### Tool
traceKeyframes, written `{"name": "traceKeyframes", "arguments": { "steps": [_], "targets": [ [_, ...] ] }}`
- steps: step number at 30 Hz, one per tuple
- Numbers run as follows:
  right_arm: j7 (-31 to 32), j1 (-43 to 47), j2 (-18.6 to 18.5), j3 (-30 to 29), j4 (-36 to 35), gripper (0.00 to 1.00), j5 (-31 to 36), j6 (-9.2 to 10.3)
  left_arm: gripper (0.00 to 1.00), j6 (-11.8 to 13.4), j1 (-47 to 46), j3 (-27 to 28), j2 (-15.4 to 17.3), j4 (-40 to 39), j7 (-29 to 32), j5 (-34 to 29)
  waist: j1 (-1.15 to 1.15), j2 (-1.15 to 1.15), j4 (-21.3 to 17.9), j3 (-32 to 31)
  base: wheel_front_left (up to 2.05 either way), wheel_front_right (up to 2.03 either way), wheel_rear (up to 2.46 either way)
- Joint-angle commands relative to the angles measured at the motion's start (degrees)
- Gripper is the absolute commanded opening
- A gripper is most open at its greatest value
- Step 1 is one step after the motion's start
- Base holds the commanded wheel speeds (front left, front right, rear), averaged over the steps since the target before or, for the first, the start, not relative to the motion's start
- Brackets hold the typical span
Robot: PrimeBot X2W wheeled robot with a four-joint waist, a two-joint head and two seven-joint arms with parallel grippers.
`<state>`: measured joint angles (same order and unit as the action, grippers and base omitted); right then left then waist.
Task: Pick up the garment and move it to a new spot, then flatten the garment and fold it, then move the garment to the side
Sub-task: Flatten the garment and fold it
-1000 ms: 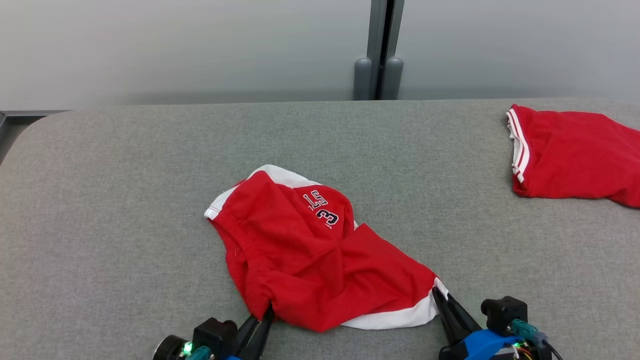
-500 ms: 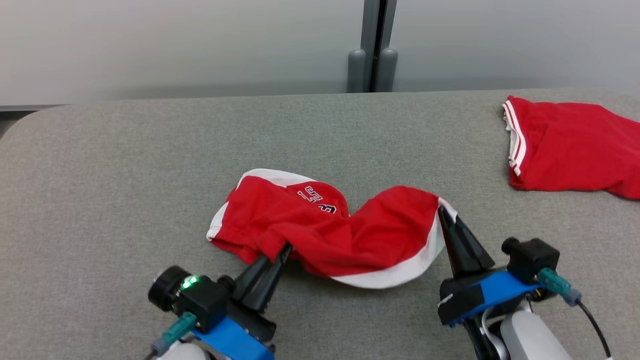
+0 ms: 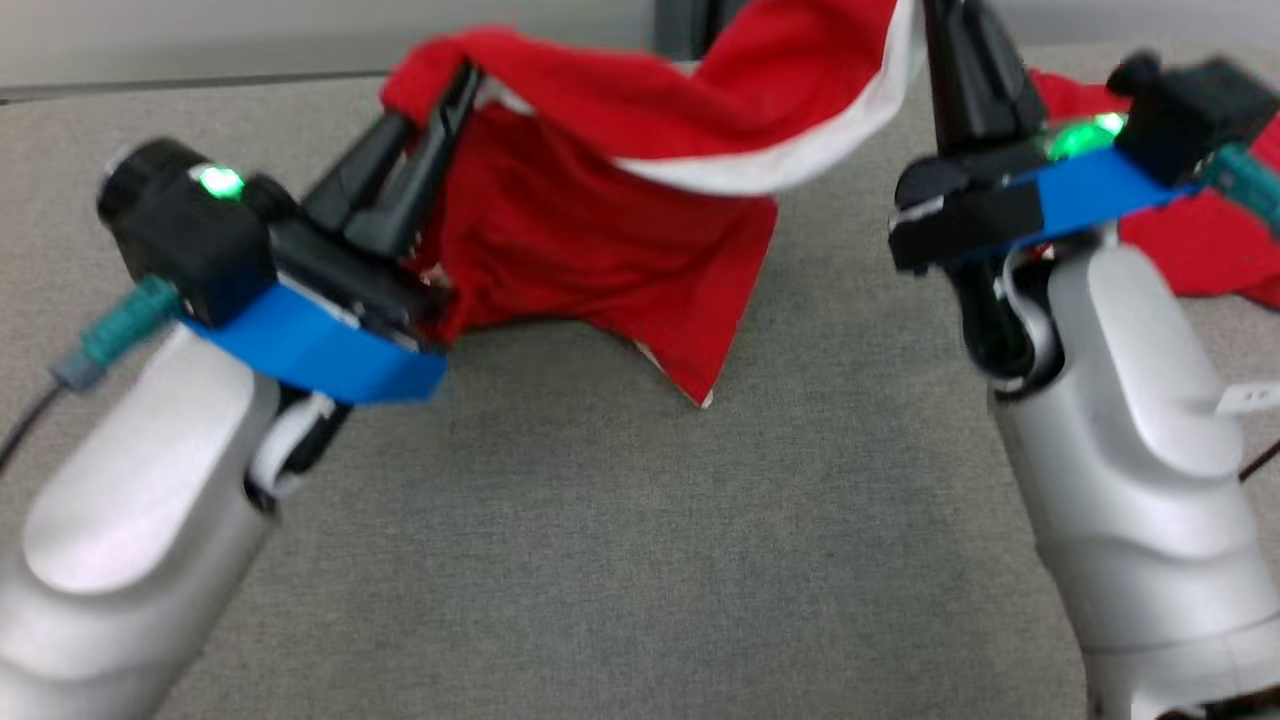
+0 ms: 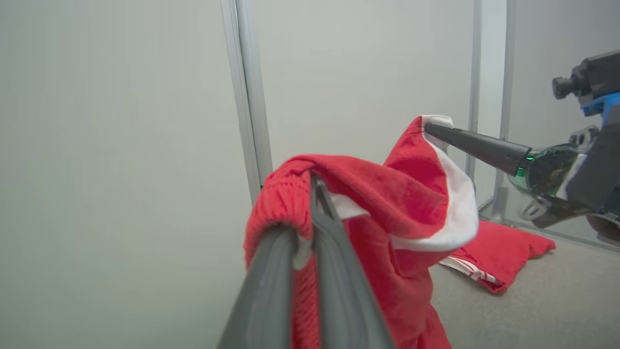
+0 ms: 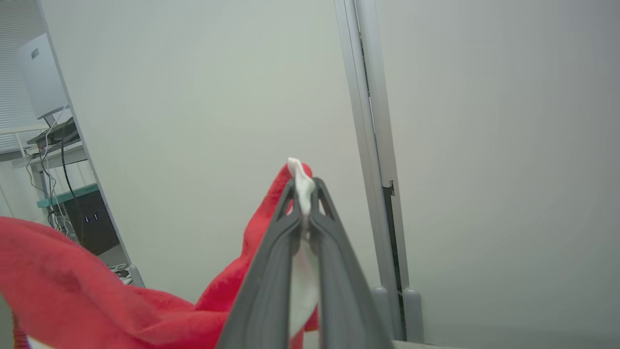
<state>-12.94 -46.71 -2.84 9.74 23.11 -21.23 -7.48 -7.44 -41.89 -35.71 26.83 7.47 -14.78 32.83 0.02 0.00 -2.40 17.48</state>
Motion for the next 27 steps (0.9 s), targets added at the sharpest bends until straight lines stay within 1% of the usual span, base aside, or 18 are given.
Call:
{"name": "traceKeyframes", "arguments": {
  "steps": [1, 2, 5, 7, 9, 12, 16, 19, 21, 25, 27],
  "targets": [
    [-0.02, -1.80, -0.11, -0.08, 0.47, 0.00, -0.34, -0.03, 0.00, -0.04, -1.89, 0.13, 0.32, 0.53, 0.05, 0.75, -0.02, 0.00, 1.06, 1.55, 0.00, 0.00, 0.00],
    [-0.01, -5.42, -0.11, -0.21, 1.56, 0.00, -0.78, -0.03, 0.00, -0.04, -5.18, -0.24, 0.85, 1.62, 0.22, 1.55, -0.02, 0.00, 0.98, 2.76, 0.00, 0.00, 0.00],
    [0.27, -15.57, -0.14, -0.53, 6.35, 0.00, -2.08, -0.03, 0.00, -0.04, -14.12, -1.78, 0.80, 4.78, 0.38, 6.70, -0.02, 0.00, 0.90, 5.91, 0.00, 0.00, 0.00],
    [-0.33, -22.36, -0.14, -1.76, 9.60, 0.00, -1.59, -0.03, 0.00, -0.04, -20.71, -3.62, 1.44, 6.85, 0.41, 8.57, -0.02, 0.00, 0.87, 7.69, 0.00, 0.00, 0.00],
    [-0.80, -28.17, -0.10, -2.94, 12.83, 0.00, -0.32, -0.03, 0.00, -0.04, -26.50, -5.14, 1.28, 9.18, 0.22, 10.82, -0.02, 0.00, 0.97, 9.04, 0.00, 0.00, 0.00],
    [-1.42, -35.67, -0.13, -4.59, 17.50, 0.00, 0.27, -0.03, 0.00, -0.04, -34.00, -7.14, 0.91, 12.44, -0.04, 13.24, -0.02, 0.00, 0.88, 10.48, 0.00, 0.00, 0.00],
    [-1.96, -42.89, -0.11, -6.20, 22.34, 0.00, 0.64, -0.03, 0.00, -0.04, -41.76, -9.09, 0.99, 15.36, -0.38, 14.44, -0.02, 0.00, 0.33, 11.72, 0.00, 0.00, 0.00],
    [-2.19, -44.39, -0.09, -5.71, 25.14, 0.00, 0.23, -0.03, 0.00, -0.04, -43.81, -9.32, 0.67, 15.93, -0.40, 15.17, -0.02, 0.00, 0.07, 12.44, 0.00, 0.00, 0.00],
    [-2.25, -44.00, -0.08, -4.73, 25.42, 0.00, -0.02, -0.03, 0.00, -0.04, -42.92, -9.68, 0.63, 15.44, -0.42, 14.72, -0.02, 0.00, 0.13, 12.89, 0.00, 0.00, 0.00],
    [-2.27, -38.34, -0.10, -3.62, 23.45, 0.00, -0.23, -0.03, 0.00, -0.04, -37.43, -10.22, 0.42, 13.91, -0.43, 13.31, -0.02, 0.00, 0.66, 13.58, 0.00, 0.00, 0.00],
    [-2.29, -34.70, -0.13, -2.99, 22.08, 0.00, -0.17, -0.03, 0.00, -0.04, -33.25, -9.19, 0.34, 12.63, -0.44, 12.53, -0.02, 0.00, 0.77, 13.79, 0.00, 0.00, 0.00]
  ]
}}
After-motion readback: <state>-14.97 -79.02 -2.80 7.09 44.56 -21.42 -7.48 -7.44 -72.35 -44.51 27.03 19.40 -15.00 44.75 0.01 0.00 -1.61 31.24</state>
